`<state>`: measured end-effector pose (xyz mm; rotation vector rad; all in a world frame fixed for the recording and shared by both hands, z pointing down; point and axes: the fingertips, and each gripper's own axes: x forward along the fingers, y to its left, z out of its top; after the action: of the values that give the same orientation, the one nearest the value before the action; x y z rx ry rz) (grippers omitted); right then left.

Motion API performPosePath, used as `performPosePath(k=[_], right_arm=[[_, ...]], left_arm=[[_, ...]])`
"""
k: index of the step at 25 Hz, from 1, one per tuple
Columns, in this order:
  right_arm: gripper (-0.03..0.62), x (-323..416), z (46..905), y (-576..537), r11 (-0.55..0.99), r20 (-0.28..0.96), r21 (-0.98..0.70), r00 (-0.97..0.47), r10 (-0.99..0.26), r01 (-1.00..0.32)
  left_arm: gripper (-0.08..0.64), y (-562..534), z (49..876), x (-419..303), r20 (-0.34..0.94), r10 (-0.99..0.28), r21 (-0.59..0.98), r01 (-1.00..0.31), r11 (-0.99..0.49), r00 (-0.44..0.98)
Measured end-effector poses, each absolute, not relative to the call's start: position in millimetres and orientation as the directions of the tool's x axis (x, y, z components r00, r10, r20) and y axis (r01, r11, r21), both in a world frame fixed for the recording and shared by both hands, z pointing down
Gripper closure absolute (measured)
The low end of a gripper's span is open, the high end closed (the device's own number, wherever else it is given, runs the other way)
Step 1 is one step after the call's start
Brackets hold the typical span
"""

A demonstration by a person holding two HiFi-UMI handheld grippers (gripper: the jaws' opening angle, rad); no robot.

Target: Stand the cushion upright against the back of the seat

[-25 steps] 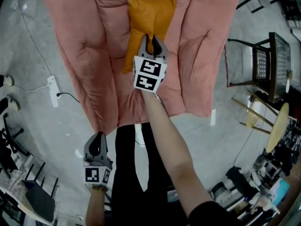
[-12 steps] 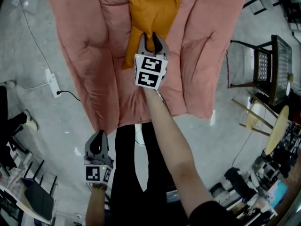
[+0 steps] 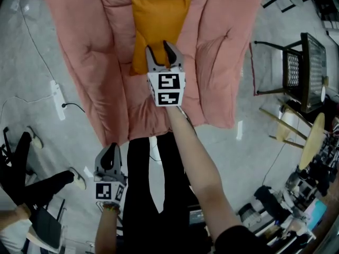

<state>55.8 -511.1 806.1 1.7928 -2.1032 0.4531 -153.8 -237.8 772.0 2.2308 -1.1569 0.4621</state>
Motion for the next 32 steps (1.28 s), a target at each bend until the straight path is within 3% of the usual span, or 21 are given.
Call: performPosePath(k=[13, 21, 32], right_arm=[[0.397, 64, 746, -422, 0.304, 0.408, -0.094, -0.315, -0.857, -0.948], [0.489, 63, 649, -363, 0.441, 0.357, -0.111, -0.450, -0.819, -0.891], [0.499, 98, 536, -291, 0.520, 0.302, -0.064, -0.514, -0.803, -0.852]], left_arm=[[0.540, -224, 732, -108, 0.496, -0.634, 0.259, -0.798, -0.545, 0.594], [0.541, -234, 646, -68, 0.424, -0.657, 0.196, -0.771, -0.605, 0.623], [0.541, -233, 541, 14, 0.339, -0.634, 0.116, -0.700, -0.705, 0.695]])
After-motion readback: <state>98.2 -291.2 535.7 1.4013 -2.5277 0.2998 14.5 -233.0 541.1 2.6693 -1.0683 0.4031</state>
